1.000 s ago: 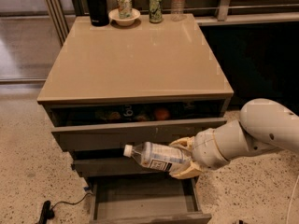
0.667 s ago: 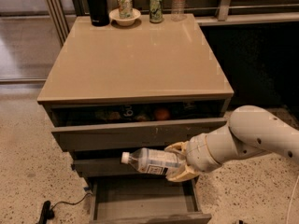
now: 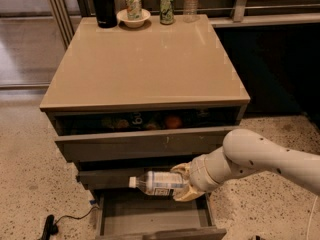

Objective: Place blue plastic bottle into bottom drawer

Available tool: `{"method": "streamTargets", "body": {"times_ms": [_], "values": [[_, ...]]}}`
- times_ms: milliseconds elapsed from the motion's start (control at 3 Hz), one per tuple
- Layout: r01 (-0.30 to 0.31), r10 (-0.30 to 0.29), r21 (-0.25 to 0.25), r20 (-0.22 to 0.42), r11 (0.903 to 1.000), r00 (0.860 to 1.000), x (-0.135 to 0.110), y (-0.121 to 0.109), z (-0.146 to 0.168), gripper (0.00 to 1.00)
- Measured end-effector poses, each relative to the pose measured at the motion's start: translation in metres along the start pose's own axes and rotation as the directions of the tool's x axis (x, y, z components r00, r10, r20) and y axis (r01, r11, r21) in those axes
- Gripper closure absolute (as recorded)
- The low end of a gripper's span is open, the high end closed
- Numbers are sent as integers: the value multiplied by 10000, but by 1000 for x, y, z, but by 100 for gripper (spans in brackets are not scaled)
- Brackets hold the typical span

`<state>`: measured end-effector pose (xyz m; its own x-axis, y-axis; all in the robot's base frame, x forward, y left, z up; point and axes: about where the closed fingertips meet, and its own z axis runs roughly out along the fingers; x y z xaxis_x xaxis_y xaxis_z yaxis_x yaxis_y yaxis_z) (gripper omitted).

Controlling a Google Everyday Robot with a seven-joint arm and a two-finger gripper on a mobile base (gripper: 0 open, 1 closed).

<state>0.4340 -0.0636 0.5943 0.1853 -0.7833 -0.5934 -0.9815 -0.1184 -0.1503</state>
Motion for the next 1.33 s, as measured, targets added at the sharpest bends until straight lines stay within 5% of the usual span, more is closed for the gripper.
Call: {"method": "streamTargets", "body": {"times_ms": [1000,1333], "values": [[-367,366,1,-664,9993,9971,48,3,48,100],[-423,450,360,-762,9985,9961,85,9,82,100]]}}
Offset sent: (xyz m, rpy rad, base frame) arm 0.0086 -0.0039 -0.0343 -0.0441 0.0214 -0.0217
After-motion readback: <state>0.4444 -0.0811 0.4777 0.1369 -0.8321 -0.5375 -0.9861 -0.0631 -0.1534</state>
